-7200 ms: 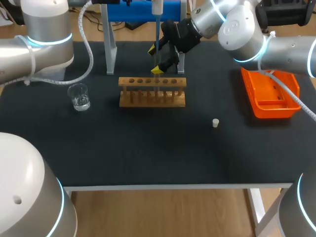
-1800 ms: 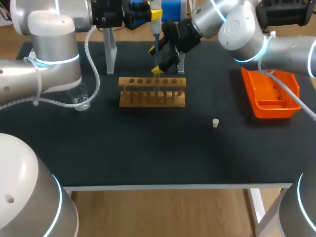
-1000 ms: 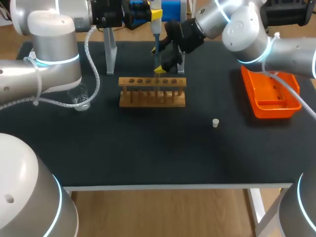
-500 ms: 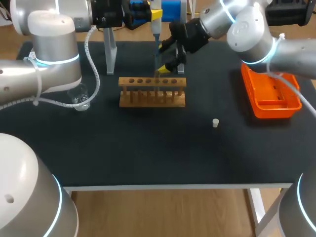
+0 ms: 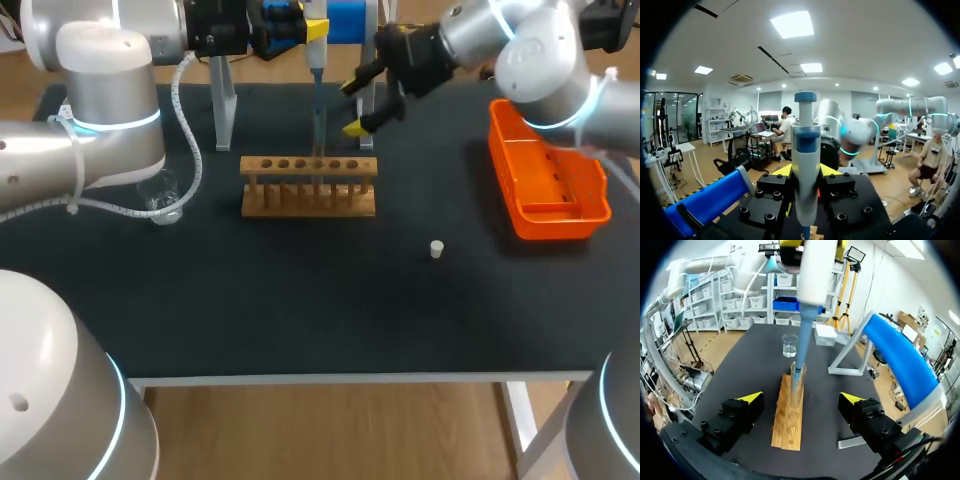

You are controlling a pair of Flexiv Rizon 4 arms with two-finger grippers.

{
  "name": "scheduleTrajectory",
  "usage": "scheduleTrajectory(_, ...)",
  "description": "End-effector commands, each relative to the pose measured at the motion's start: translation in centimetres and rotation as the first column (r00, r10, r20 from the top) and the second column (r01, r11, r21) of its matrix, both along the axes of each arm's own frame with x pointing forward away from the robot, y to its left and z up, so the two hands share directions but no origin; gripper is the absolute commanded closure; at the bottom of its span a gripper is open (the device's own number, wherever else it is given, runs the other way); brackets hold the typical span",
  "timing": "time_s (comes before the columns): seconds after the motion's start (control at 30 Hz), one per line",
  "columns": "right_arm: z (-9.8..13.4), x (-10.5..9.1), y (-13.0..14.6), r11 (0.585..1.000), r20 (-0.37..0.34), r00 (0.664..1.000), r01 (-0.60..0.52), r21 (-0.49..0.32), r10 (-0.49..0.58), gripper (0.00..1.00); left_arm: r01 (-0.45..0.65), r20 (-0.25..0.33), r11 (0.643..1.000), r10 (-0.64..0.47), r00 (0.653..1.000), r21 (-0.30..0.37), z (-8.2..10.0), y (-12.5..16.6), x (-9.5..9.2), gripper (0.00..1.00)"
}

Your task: Invert the test tube, pick up the pipette, mount the tip to pipette, aspirate from beaker and dispense into the tube, eject the tip, return the pipette, and cap with the stopper.

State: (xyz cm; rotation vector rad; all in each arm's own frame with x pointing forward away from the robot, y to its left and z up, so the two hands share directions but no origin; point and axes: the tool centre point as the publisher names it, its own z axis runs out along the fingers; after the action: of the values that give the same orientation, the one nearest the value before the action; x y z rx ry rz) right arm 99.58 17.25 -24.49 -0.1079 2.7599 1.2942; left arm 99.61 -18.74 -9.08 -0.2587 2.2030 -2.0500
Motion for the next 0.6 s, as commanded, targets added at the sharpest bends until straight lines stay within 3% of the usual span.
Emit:
scheduleTrajectory(0.03, 3.3, -1.1, -1.7, 1.0, 0.029, 0.999, 0.029, -0.011, -0.029, 0.0, -0.004, 0.002, 1.0, 0.004, 1.0, -0.002, 0.0, -0.1, 0.0, 1.0)
scheduleTrajectory(0.6, 15.9, -0.3, -3.7, 0.979, 0.146, 0.968, 0.196, 0.053, -0.202, 0.0, -0.004, 0.002, 1.0, 0.004, 1.0, -0.002, 0.0, -0.1, 0.0, 1.0)
